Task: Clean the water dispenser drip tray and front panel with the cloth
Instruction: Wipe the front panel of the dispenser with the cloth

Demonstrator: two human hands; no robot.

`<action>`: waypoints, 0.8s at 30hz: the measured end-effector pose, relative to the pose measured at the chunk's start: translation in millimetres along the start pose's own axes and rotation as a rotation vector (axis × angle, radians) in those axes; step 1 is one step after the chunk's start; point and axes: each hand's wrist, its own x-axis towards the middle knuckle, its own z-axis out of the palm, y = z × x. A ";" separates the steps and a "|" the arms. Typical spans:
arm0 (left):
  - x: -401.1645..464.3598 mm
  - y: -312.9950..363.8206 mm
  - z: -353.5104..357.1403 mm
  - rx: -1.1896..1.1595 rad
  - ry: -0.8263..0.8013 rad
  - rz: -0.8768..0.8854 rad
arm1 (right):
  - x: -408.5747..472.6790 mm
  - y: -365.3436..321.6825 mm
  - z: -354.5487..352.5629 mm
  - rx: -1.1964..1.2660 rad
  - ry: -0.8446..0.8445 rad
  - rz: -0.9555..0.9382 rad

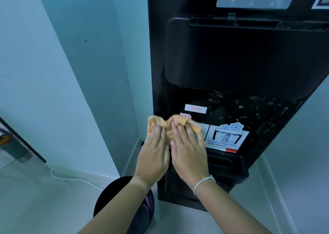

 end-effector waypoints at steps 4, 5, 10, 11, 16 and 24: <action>-22.0 1.9 12.5 -0.061 -0.139 -0.028 | -25.5 10.0 9.3 -0.038 -0.131 0.047; -21.4 3.3 10.6 -0.054 -0.165 -0.025 | -28.0 12.5 9.1 -0.041 -0.143 0.059; -1.8 37.9 3.8 0.074 -0.146 0.089 | -31.8 30.7 -7.5 0.019 -0.134 0.181; 5.1 47.1 4.9 0.077 -0.126 0.098 | -29.3 35.5 -13.8 0.036 -0.111 0.197; 46.3 91.2 -10.1 0.118 0.031 0.106 | 4.2 61.9 -58.9 0.026 0.066 0.176; 61.0 89.5 -16.2 0.115 0.141 0.054 | 20.8 64.2 -66.0 -0.043 0.171 0.044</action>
